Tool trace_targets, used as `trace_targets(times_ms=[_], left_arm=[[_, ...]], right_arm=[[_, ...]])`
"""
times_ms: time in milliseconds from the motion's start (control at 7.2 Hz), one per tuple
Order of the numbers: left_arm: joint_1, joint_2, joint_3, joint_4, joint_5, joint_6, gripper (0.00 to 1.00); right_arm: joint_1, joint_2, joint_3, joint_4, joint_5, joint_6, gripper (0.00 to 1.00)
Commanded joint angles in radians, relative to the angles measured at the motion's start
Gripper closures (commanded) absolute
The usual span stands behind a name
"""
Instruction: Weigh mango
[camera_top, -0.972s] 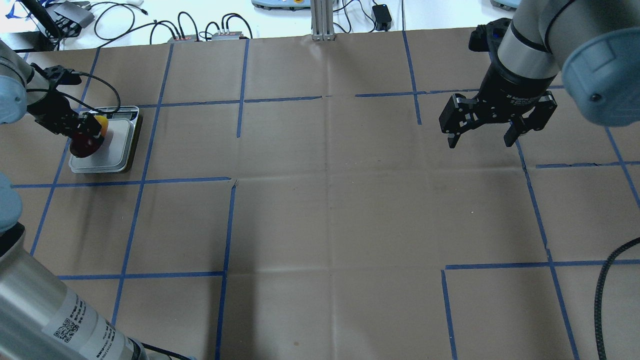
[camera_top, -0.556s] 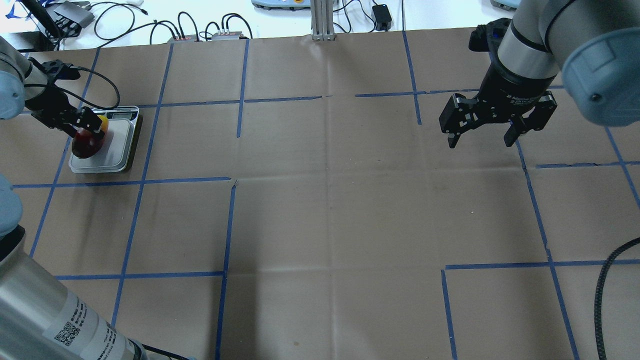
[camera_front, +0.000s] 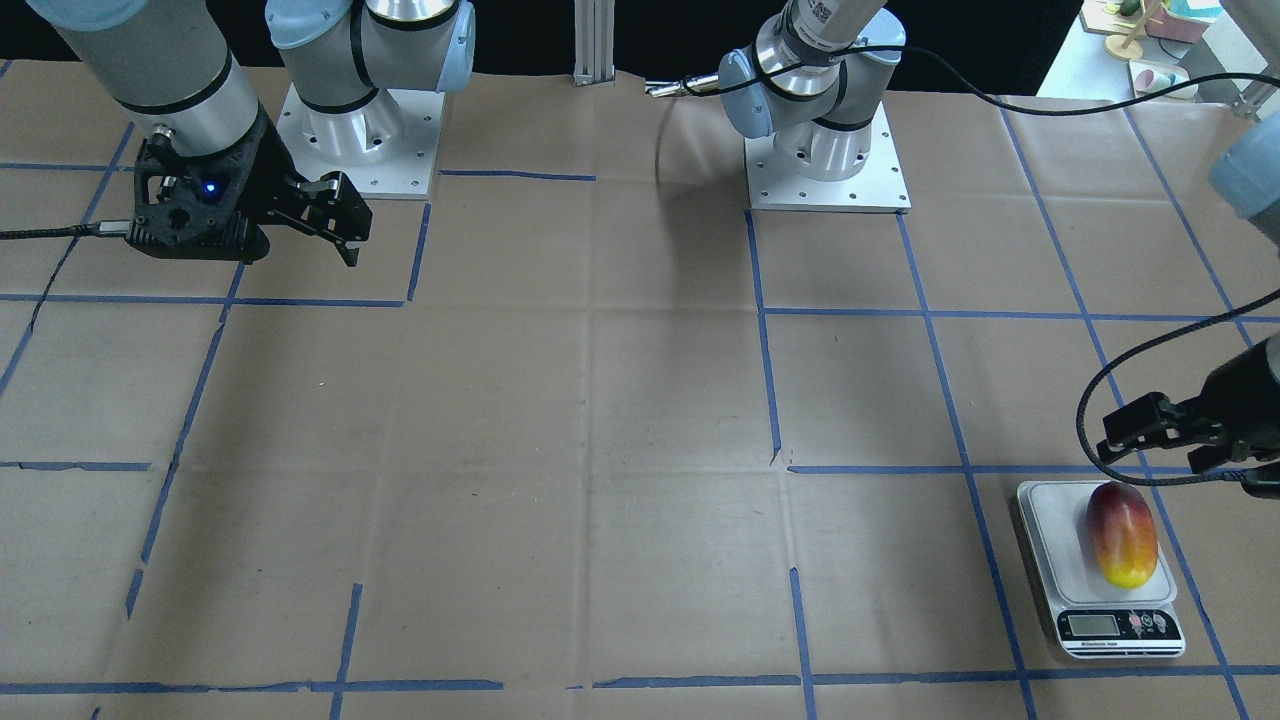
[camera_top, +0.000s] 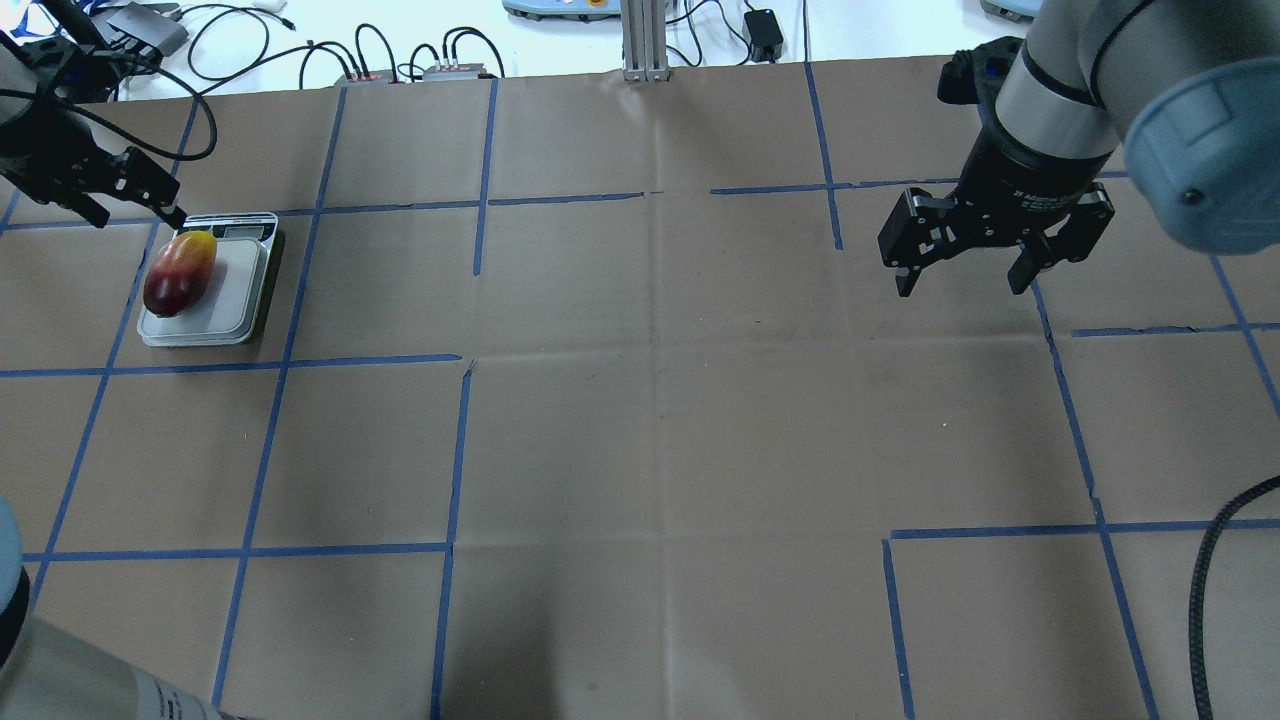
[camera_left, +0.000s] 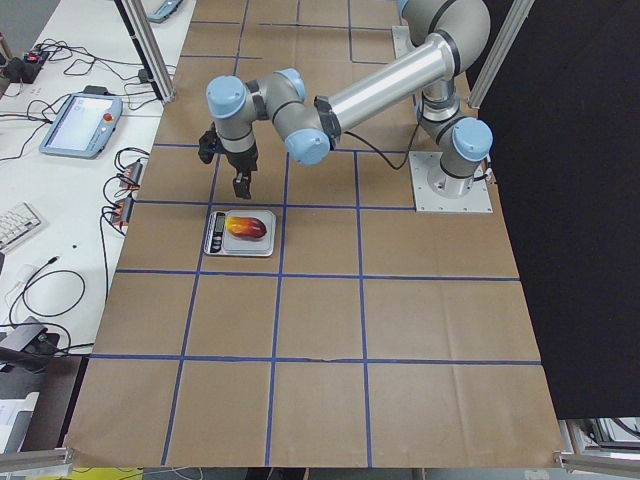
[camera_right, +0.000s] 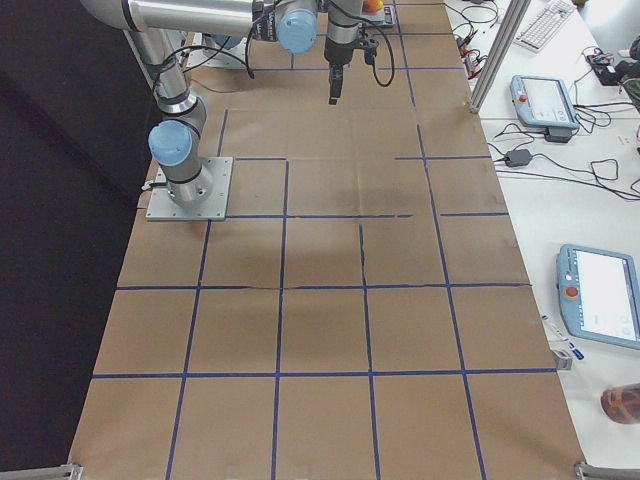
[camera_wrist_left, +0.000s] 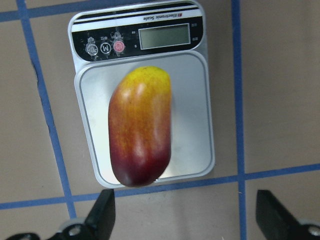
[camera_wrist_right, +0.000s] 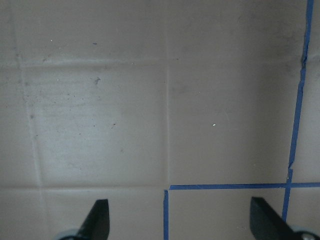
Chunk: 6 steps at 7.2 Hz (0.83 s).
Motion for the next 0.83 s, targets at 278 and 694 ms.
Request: trace_targets(times_ms=[278, 694], left_arm=[[-0.306, 0.162, -0.026, -0.164, 0.001, -0.411, 0.00], [-0.397, 0.197, -0.054, -0.159, 0.005, -0.517, 0.00]], right_arm=[[0.000, 0.000, 0.000, 0.000, 0.000, 0.000, 0.00], [0.000, 0.000, 0.000, 0.000, 0.000, 0.000, 0.00]])
